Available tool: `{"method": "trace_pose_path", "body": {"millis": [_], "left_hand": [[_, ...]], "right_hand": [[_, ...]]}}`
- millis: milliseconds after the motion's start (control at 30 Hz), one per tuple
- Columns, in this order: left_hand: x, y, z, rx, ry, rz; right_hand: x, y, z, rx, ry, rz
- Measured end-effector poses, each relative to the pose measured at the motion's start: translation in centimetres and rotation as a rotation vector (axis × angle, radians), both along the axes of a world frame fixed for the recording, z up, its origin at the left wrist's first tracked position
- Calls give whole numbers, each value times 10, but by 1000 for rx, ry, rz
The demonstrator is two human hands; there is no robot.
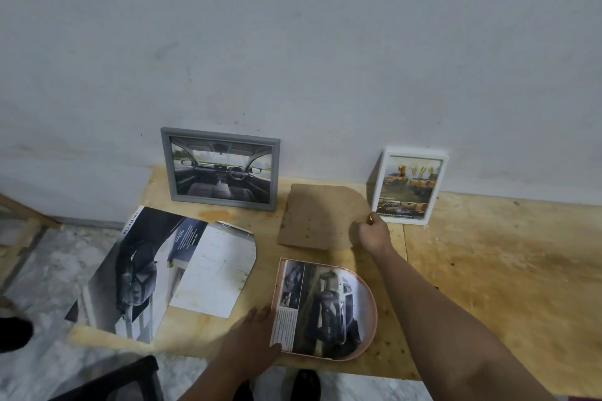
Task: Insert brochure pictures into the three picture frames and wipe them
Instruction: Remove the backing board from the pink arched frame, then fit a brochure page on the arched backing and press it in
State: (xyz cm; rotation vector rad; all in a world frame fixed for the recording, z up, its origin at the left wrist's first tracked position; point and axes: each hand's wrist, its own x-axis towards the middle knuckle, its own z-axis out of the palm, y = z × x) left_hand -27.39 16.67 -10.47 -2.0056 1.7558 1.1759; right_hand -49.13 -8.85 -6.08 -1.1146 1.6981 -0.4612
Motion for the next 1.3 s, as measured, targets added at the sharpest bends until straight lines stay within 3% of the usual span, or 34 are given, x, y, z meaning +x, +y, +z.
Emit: {"method": "trace_pose_path", "body": {"millis": [133, 333, 633, 767, 1100, 1300], "left_hand": [[1, 0, -1, 5, -3, 18], [0, 2, -1, -8, 10, 17], [-5, 3, 3, -31, -9, 6], [-10, 1, 5, -3, -26, -8], [-14, 1, 2, 30, -58, -31], [-12, 4, -2, 28, -82, -47]], "right_hand": [[3, 4, 8, 22, 3, 104], [-5, 52, -5, -157, 124, 155], [-48, 161, -46, -117, 742, 620], [-48, 175, -54, -124, 889, 689], [-41, 179, -54, -120, 897, 626], [-42, 187, -50, -228, 817, 535]]}}
